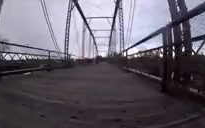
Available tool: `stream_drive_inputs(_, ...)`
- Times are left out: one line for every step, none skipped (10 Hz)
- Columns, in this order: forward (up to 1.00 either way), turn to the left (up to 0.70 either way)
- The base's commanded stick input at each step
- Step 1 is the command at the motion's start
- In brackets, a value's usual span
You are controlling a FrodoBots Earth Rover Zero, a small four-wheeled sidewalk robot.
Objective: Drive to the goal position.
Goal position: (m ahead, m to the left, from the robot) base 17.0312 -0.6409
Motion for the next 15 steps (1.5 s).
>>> stream_drive_inputs(1.00, 0.00)
stream_drive_inputs(1.00, 0.00)
stream_drive_inputs(1.00, 0.00)
stream_drive_inputs(1.00, 0.00)
stream_drive_inputs(1.00, 0.00)
stream_drive_inputs(1.00, 0.00)
stream_drive_inputs(1.00, 0.00)
stream_drive_inputs(1.00, 0.00)
stream_drive_inputs(1.00, 0.00)
stream_drive_inputs(1.00, 0.00)
stream_drive_inputs(1.00, 0.00)
stream_drive_inputs(1.00, 0.00)
stream_drive_inputs(1.00, 0.00)
stream_drive_inputs(1.00, 0.00)
stream_drive_inputs(1.00, 0.00)
